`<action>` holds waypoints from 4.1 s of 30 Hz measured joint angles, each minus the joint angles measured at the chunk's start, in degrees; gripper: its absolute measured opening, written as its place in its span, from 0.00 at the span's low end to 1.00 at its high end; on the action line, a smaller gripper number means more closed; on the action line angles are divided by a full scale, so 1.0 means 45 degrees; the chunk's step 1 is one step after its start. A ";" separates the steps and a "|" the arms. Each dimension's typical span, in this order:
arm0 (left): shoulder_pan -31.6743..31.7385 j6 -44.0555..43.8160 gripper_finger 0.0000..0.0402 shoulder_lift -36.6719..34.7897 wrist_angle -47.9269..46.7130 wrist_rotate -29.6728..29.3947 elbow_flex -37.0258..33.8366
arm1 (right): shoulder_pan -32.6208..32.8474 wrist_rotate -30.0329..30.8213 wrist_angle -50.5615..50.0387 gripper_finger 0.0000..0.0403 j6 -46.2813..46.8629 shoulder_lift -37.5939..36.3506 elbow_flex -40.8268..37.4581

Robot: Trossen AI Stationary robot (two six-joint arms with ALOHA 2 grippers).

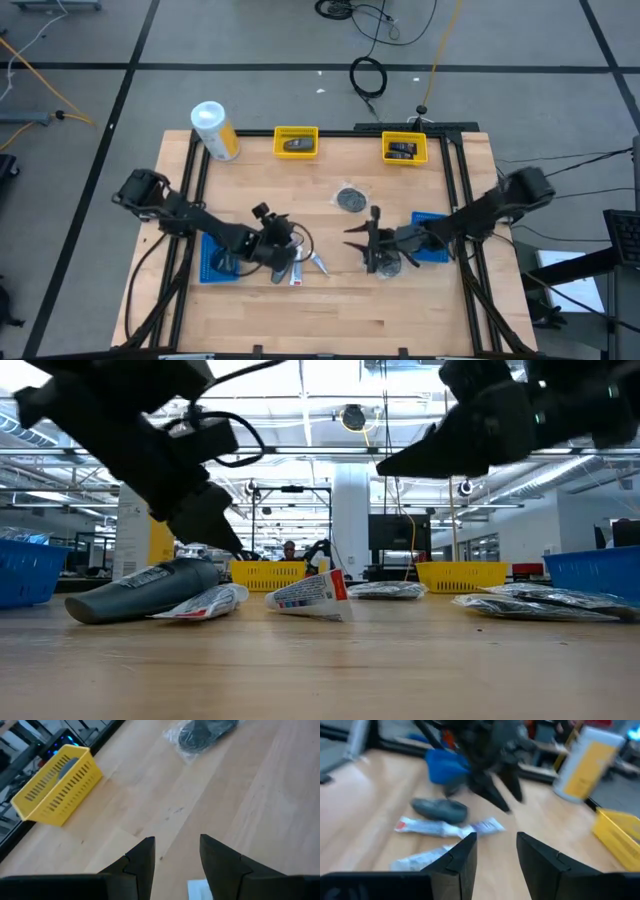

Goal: Pick & Place Travel size toiletries
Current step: Put the white toothpaste into the right blue bin, then put the gray deodorant into the left yellow bin

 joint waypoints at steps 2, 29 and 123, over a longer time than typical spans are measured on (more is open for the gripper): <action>-0.0334 -0.0240 0.38 -0.0005 0.0012 -0.0384 -0.0144 | -0.0132 0.0260 -0.2799 0.32 0.0583 -0.0998 0.0636; 0.0434 0.2442 0.38 -0.2317 0.4893 -0.0581 -0.2845 | -0.0450 -0.3111 -0.5243 0.66 0.7326 0.4082 0.4988; -0.1050 0.6949 0.38 -0.2607 0.7613 0.1481 -0.2369 | 0.3346 0.7286 -0.8991 0.45 0.5329 -0.6962 -0.0162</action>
